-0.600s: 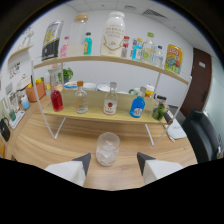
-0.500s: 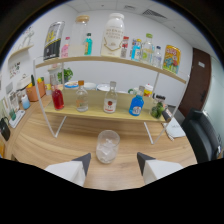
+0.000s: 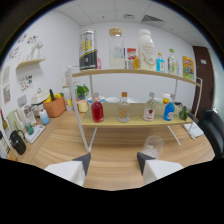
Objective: Make me a cup of Vodka Sunrise.
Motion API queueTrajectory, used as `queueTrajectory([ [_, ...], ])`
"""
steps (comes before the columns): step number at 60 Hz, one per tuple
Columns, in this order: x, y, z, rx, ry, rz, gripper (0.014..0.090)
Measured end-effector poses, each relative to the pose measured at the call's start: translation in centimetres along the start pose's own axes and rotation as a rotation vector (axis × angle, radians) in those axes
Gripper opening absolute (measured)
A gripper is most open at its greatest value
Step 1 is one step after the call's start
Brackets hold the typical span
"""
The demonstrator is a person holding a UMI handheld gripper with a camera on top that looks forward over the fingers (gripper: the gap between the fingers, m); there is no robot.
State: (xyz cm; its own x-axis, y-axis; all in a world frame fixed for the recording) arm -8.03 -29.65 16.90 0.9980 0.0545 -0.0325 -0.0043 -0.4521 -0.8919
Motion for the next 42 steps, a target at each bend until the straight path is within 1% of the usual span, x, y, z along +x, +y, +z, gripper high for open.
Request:
queueTrajectory([
  [14,-3.5,-6.1,7.0,0.102,0.012,0.032,0.0869],
  [22,-4.3,-8.6,10.8,0.131,0.019,0.015,0.0839],
  [26,-4.7,-9.4,12.4,0.151,0.032,0.003,0.0789],
  [32,-5.0,-10.3,14.1,0.160,0.035,-0.012,0.0702],
  [37,-5.0,-10.4,15.2,0.154,0.052,-0.031,0.0540],
  [42,-5.0,-10.3,15.7,0.159,0.056,-0.038,0.0400],
])
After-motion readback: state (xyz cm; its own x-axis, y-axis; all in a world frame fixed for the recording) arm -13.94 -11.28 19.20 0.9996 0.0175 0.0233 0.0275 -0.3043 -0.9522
